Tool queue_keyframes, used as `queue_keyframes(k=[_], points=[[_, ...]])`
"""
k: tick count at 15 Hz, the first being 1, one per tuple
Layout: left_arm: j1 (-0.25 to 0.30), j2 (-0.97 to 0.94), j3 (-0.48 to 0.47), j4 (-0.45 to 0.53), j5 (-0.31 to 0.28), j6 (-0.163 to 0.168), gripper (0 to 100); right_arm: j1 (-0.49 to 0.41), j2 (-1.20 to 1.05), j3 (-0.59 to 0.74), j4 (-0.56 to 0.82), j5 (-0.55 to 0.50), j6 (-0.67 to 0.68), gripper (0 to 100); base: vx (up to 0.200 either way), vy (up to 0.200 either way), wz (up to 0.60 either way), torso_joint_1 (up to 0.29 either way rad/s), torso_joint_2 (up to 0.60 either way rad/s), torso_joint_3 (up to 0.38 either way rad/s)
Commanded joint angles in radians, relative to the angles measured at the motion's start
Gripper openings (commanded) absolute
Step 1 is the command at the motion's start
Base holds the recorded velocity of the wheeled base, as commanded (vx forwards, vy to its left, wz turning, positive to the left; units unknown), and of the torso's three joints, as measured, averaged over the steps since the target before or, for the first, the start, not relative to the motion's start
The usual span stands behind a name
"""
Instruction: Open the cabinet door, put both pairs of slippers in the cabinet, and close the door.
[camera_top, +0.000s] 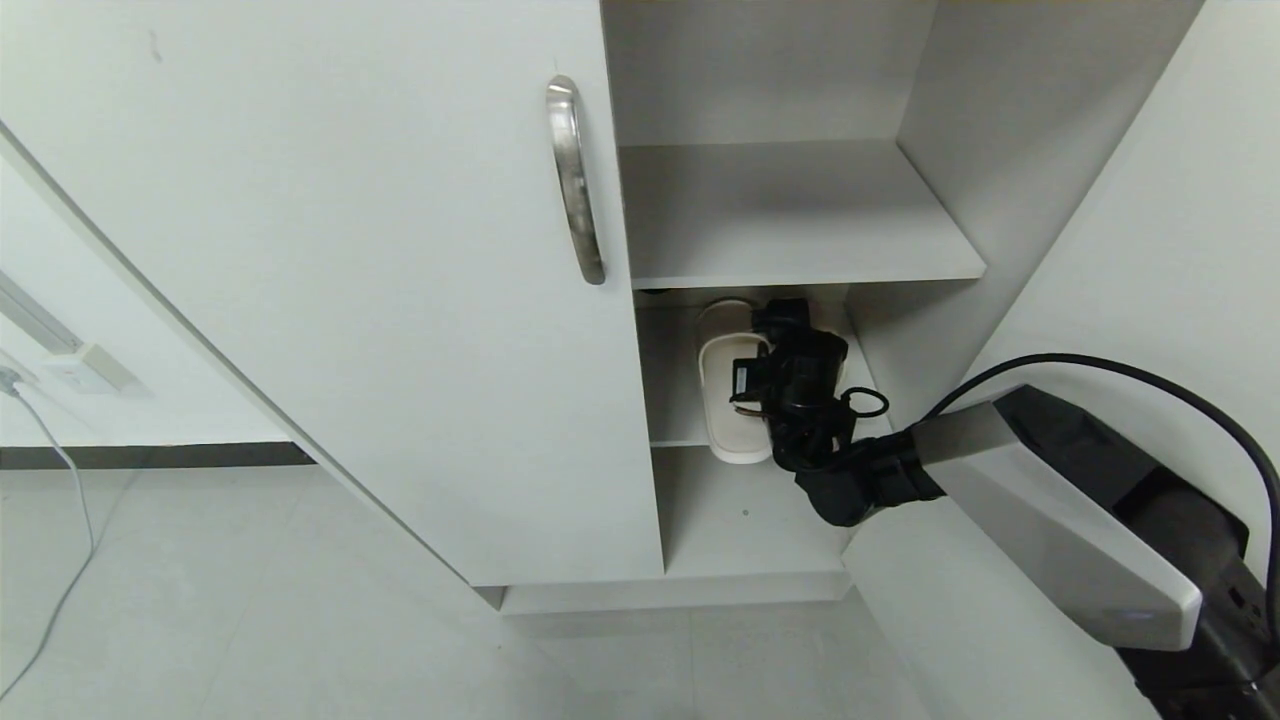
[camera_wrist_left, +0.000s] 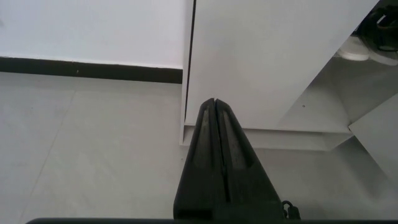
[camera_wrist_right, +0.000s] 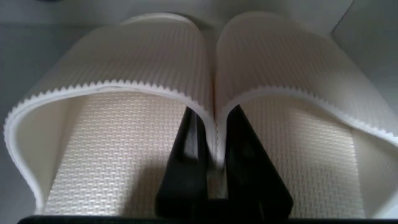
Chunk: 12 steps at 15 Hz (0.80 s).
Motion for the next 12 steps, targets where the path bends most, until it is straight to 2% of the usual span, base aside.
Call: queue_keyframes(k=[1, 9, 10, 12], points=[[0.000, 0.002, 0.000, 0.000, 0.000, -0.001, 0, -0.002, 0.004, -0.028, 0.007, 0.009, -0.001, 0, 0.000, 0.000, 0.00, 0.000, 0.00, 0.000], [0.000, 0.002, 0.000, 0.000, 0.000, -0.001, 0, -0.022, 0.027, -0.076, 0.061, 0.041, -0.001, 0, 0.000, 0.000, 0.00, 0.000, 0.00, 0.000], [0.000, 0.002, 0.000, 0.000, 0.000, -0.001, 0, -0.022, 0.032, -0.076, 0.061, 0.041, -0.001, 100, 0.000, 0.000, 0.00, 0.000, 0.00, 0.000], [0.000, 0.002, 0.000, 0.000, 0.000, -0.001, 0, -0.022, 0.032, -0.071, 0.061, 0.040, -0.001, 100, 0.000, 0.000, 0.00, 0.000, 0.00, 0.000]])
